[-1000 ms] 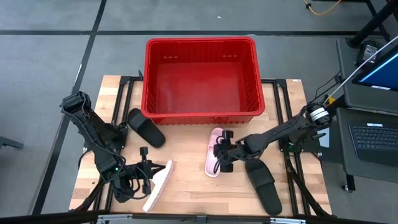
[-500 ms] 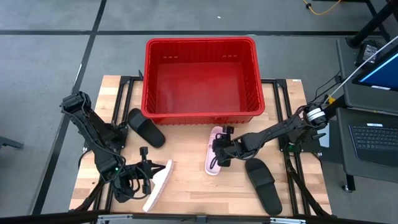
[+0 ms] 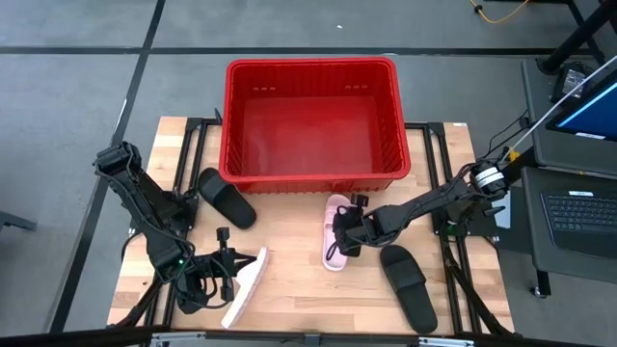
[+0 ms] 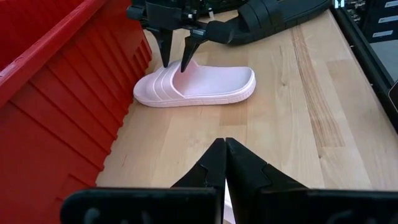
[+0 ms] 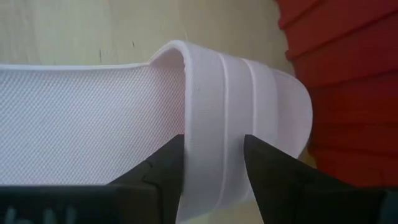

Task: Pick and place slides into bin
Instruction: Put the top pink slide into the red bin

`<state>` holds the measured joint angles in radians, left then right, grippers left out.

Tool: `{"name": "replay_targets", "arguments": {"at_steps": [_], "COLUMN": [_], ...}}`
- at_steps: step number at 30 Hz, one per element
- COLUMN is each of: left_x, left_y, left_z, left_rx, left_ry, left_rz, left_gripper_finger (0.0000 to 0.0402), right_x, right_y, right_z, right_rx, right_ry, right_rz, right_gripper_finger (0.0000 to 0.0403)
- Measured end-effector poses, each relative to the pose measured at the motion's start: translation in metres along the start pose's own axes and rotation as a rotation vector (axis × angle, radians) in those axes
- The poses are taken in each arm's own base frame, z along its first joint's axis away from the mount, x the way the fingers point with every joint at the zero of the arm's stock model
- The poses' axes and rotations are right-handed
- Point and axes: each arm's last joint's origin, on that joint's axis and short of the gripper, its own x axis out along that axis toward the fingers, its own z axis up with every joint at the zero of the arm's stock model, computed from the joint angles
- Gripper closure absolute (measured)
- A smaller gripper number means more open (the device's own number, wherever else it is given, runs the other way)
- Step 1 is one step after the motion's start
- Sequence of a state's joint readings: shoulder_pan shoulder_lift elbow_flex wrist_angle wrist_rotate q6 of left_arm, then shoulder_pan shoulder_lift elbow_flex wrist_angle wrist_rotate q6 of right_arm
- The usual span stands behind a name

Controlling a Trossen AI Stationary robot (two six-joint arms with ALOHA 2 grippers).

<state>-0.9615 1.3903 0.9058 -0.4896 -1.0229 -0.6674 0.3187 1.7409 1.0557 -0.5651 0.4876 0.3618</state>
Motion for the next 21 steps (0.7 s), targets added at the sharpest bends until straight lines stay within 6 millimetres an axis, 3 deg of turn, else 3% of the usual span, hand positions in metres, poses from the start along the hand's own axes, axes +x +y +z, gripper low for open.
{"name": "replay_targets", "arguments": {"at_steps": [5, 11, 21], "left_x": [0.000, 0.000, 0.003], "left_y": [0.000, 0.000, 0.000], "left_z": [0.000, 0.000, 0.003], "left_rx": [0.000, 0.000, -0.049], "left_ry": [0.000, 0.000, -0.014], "left_rz": [0.000, 0.000, 0.008], "left_gripper_finger": [0.0400, 0.0397, 0.0399], "right_x": [0.000, 0.000, -0.015], "right_y": [0.000, 0.000, 0.016], "right_z": [0.000, 0.000, -0.002], "right_rx": [-0.001, 0.000, -0.090], "right_ry": [0.001, 0.002, -0.001], "right_rz": [0.000, -0.003, 0.044], "right_gripper_finger": [0.0286, 0.0384, 0.0391]}}
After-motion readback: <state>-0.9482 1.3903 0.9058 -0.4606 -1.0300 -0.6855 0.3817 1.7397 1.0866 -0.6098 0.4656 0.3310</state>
